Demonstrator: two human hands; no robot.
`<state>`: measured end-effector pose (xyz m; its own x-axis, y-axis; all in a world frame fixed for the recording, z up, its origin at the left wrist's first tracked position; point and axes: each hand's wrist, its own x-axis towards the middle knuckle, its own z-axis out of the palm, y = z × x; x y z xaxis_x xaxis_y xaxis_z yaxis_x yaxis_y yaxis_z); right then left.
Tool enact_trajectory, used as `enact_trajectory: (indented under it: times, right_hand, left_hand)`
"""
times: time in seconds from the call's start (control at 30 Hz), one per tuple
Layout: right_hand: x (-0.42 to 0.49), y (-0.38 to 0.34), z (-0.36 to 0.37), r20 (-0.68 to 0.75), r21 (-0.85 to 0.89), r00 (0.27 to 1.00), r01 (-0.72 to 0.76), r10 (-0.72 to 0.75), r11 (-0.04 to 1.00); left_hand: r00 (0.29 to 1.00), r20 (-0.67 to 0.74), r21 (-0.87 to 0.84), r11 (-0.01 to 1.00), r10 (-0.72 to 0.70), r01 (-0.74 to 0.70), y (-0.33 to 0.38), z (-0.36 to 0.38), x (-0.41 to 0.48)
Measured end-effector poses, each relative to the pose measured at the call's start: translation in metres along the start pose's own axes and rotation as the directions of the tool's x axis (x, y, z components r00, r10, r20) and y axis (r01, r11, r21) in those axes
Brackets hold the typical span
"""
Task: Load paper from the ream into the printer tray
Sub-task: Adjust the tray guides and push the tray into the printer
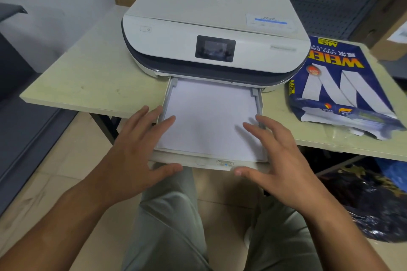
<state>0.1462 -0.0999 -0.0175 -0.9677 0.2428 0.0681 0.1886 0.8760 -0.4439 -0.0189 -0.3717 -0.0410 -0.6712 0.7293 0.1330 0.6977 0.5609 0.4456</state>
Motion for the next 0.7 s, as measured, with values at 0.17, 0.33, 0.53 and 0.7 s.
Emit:
enact_trajectory:
  times: [0.17, 0.33, 0.53, 0.7]
  right_hand:
    - [0.002, 0.007, 0.001, -0.009, 0.047, 1.0, 0.007, -0.007, 0.999]
    - [0.005, 0.009, 0.001, -0.007, 0.005, 1.0, 0.014, -0.014, 1.0]
    - [0.012, 0.009, 0.002, -0.053, -0.032, 0.996, 0.073, -0.074, 0.997]
    - [0.016, 0.009, 0.003, -0.052, -0.079, 0.993, 0.105, -0.109, 0.991]
  left_hand:
    - [0.999, -0.012, 0.031, 0.999, 0.032, -0.032, -0.005, 0.005, 0.005]
    - [0.998, -0.025, 0.053, 0.997, 0.061, -0.06, -0.008, 0.008, 0.008]
    - [0.997, -0.041, 0.054, 0.996, 0.071, -0.068, -0.013, 0.01, 0.014]
    - [0.995, -0.065, 0.025, 0.997, 0.069, -0.068, -0.012, 0.011, 0.019]
